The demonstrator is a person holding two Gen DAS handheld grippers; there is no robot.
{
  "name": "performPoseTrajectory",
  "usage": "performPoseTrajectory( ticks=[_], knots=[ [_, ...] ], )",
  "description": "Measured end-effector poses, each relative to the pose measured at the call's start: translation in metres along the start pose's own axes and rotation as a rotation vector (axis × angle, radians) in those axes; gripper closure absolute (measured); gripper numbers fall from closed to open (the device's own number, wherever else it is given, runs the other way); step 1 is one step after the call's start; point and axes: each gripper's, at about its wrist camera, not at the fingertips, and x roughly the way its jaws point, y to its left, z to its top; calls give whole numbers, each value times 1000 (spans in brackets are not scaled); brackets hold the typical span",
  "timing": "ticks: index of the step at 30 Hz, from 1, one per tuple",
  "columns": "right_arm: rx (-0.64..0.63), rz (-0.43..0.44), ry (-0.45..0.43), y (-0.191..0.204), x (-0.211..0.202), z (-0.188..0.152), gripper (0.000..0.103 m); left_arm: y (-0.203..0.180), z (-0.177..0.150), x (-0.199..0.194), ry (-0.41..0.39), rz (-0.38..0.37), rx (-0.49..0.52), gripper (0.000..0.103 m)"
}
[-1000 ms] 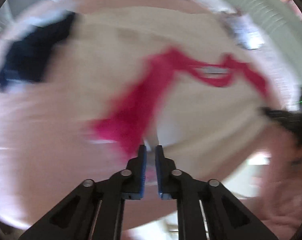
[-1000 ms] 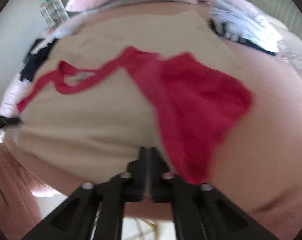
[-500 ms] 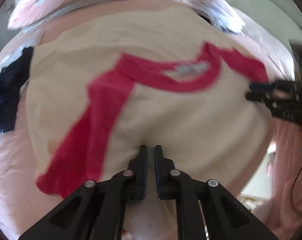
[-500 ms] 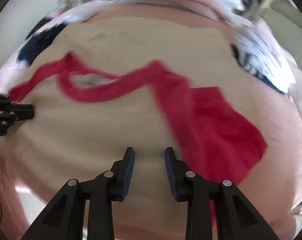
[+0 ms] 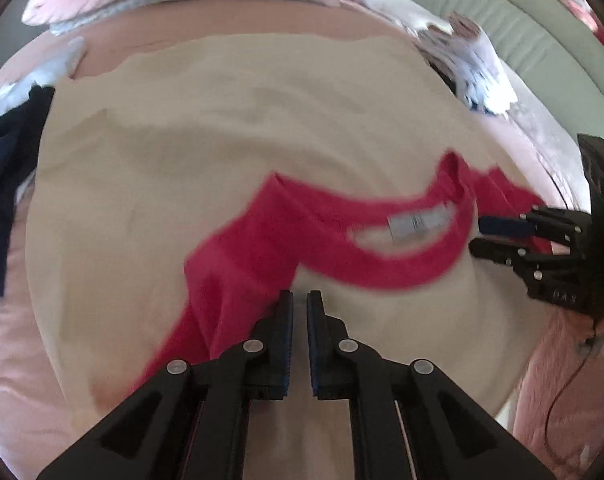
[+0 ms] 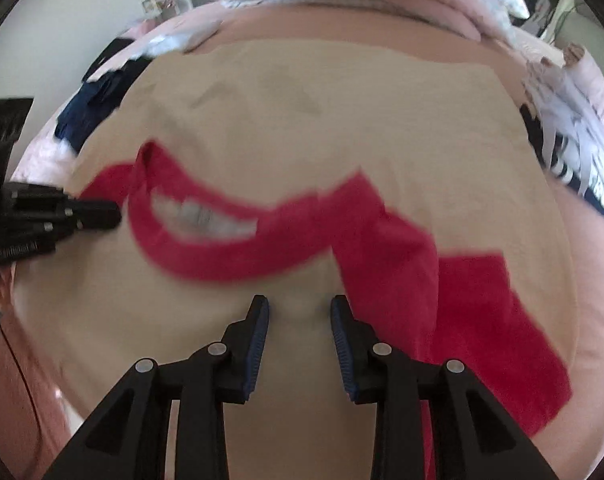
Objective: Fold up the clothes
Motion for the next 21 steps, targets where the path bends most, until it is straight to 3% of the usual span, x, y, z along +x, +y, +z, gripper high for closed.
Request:
performPoseTrajectory(
  ticks=[2, 5, 8, 9, 10, 12, 16, 21],
  knots=[
    [23, -28, -37, -3, 4, 12, 72, 9, 13, 10, -19, 75, -34, 97],
    [111, -23, -54, -20, 19, 27, 69, 18, 25, 22, 12, 78, -84, 97],
    [216, 14, -63, -34, 9, 36, 69, 5, 29, -1, -14, 139, -35, 92],
    [233, 13, -76, -36, 0, 36, 69, -1, 27, -12, -31, 143, -14, 80],
    [229, 18, -95, -35, -13, 32, 69, -7, 18, -23, -39, 145, -13, 56],
    [225, 29, -123, -30, -39, 19, 68, -21, -4, -45, -51, 146, -24, 27],
    [224, 59, -139, -11, -73, -27, 68, -51, -54, -64, -138, 200, -40, 27],
    [160, 53, -124, 19, -76, -73, 68, -80, -96, -33, -123, 231, -5, 27]
  ],
)
